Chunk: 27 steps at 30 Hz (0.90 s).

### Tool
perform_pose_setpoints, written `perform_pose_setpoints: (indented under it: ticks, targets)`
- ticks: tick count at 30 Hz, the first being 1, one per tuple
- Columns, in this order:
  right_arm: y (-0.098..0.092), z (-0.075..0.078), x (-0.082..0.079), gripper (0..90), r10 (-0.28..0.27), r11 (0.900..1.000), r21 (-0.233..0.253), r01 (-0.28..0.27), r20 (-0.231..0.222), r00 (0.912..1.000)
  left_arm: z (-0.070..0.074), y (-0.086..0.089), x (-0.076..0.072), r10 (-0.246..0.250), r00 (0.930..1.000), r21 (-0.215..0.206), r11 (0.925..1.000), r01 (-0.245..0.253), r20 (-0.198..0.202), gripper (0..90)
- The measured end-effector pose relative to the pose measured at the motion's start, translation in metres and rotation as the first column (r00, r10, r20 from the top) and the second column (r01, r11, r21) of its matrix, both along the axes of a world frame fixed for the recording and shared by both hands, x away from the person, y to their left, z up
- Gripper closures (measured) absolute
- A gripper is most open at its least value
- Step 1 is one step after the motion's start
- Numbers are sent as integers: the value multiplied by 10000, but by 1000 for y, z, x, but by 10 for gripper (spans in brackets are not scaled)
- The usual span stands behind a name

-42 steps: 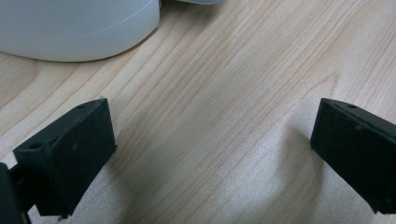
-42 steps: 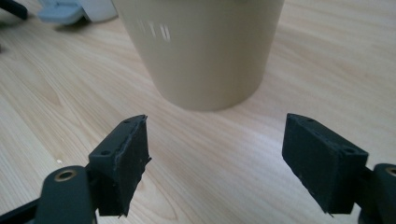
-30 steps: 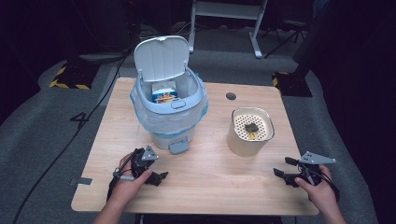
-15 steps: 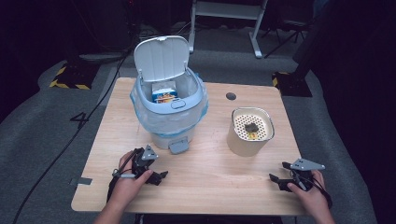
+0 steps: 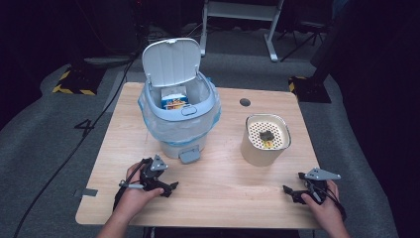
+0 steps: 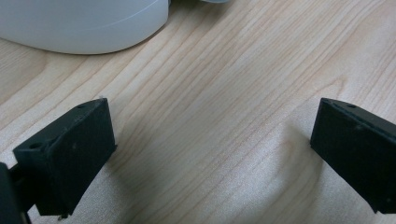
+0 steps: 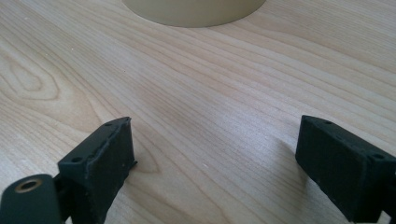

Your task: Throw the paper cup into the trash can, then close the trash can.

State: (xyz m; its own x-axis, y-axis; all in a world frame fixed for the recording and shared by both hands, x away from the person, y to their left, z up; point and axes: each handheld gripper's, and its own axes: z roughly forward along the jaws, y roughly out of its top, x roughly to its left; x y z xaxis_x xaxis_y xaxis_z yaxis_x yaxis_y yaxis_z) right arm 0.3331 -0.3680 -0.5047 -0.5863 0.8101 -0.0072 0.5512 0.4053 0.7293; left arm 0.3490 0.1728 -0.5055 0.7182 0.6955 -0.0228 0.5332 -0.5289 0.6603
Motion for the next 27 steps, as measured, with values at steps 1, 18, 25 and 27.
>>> perform_pose_setpoints:
  ticks: [1, 18, 25, 27]
  targets:
    - [0, 0, 0, 114, 0, 10000, 1, 0, 2, 10000, 0, 0, 0, 67, 10000, -19, 10000, -67, 2, 2]
    - [-1, 0, 1, 114, 135, 9999, 2, -134, -19, 9999, 21, 17, -4, 1155, 9932, -862, 9897, -1141, 117, 296]
    - [2, 0, 4, 97, 87, 10000, -34, -87, 4, 10000, 40, 31, -7, 1226, 9919, -1097, 9869, -1182, 343, 291]
    - [4, 0, 4, 92, 3, 10000, -37, -4, -30, 10000, 47, 36, -6, 1069, 9934, -1126, 9884, -1017, 409, 295]
